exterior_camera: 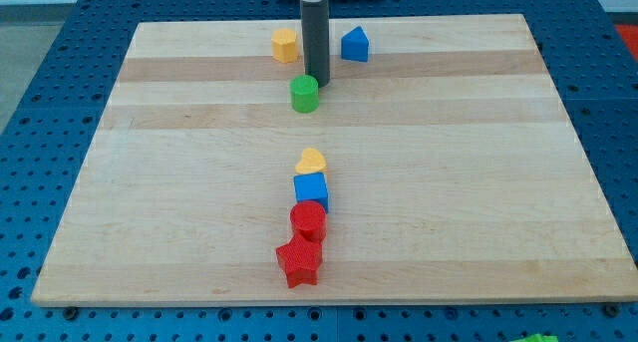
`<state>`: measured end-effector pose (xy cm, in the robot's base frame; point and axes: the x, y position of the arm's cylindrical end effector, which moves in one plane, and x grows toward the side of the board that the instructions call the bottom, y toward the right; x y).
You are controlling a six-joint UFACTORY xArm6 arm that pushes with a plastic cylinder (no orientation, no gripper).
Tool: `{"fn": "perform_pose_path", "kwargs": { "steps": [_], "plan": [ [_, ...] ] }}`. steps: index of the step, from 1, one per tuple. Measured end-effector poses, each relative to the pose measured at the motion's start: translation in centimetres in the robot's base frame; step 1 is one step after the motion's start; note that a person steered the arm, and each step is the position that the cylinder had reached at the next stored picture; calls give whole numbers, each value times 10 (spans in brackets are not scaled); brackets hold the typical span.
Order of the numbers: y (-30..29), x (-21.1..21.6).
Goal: Move the green circle to the bottom of the board
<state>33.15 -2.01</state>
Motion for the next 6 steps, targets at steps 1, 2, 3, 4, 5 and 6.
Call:
{"fn": "perform_pose_path", "kwargs": {
  "steps": [1,2,3,4,5,6],
  "plan": [
    [0,12],
    [0,25],
    [0,36],
    [0,45],
    [0,49],
    [-3,53]
  ]
}}
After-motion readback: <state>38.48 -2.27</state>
